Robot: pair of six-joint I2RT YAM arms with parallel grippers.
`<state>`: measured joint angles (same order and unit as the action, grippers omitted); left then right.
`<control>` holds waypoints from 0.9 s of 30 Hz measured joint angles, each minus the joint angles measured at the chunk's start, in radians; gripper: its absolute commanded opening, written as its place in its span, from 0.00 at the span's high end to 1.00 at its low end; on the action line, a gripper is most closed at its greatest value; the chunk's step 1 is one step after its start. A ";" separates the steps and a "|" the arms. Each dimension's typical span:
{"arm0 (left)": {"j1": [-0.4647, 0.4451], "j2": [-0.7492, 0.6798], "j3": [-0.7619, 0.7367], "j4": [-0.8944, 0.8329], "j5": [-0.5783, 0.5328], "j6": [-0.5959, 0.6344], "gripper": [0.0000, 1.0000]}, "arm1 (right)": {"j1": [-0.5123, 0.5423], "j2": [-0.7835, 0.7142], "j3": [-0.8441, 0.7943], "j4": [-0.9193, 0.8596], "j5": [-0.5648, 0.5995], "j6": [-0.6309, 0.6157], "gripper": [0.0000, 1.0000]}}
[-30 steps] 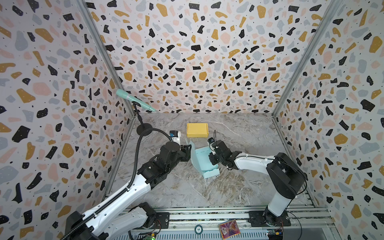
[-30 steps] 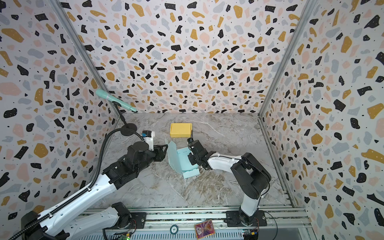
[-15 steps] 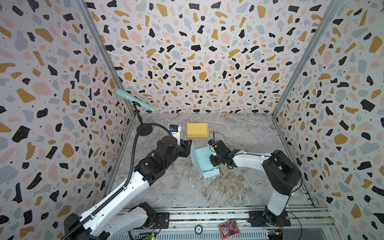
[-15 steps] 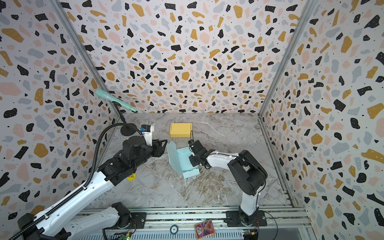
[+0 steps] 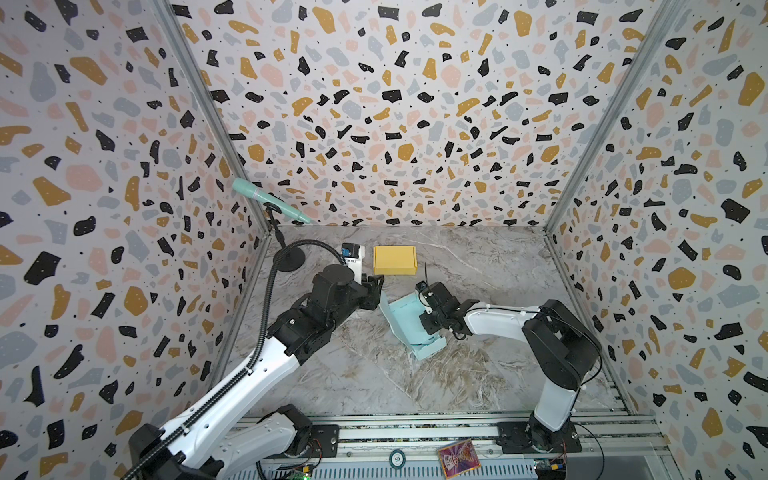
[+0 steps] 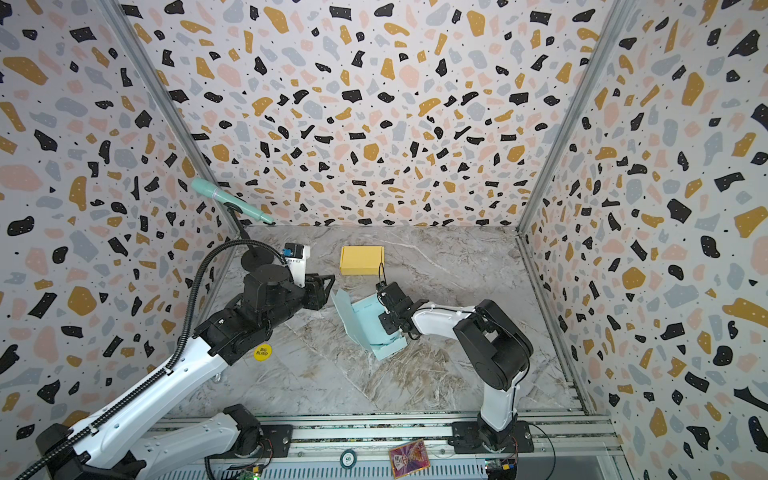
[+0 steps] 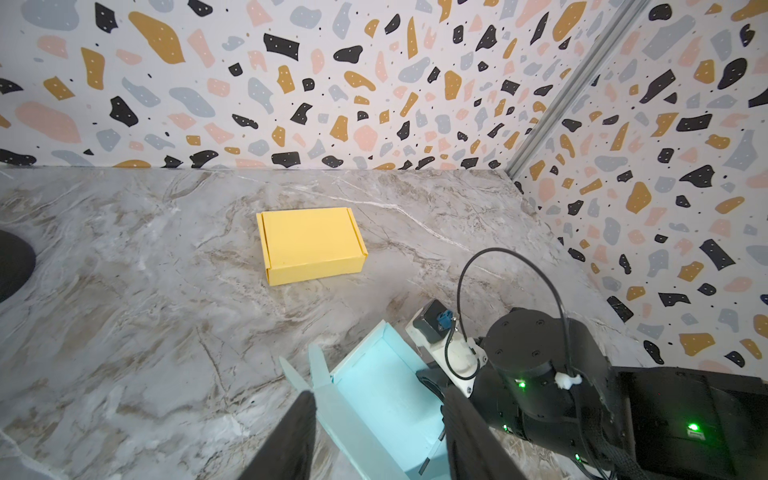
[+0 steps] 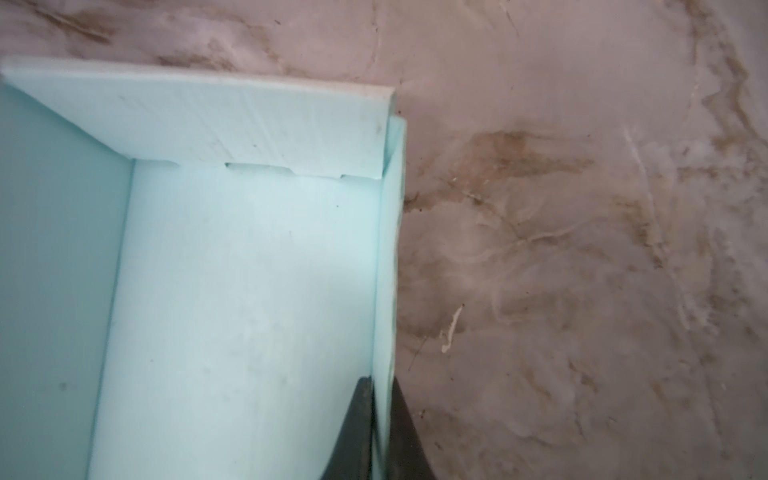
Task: Fold the paper box
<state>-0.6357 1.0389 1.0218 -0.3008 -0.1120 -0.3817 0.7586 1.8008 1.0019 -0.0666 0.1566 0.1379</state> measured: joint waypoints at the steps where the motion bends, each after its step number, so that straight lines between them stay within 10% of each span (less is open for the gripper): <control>1: 0.000 0.005 0.011 -0.006 0.006 0.006 0.49 | 0.003 -0.005 0.000 0.000 0.012 -0.015 0.93; 27: 0.000 0.143 -0.286 0.195 0.115 0.147 0.50 | 0.135 -0.243 -0.146 0.201 0.254 -0.448 0.96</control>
<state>-0.6357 1.1820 0.7357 -0.1055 0.0029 -0.2348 0.8940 1.5574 0.8555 0.1345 0.4107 -0.3099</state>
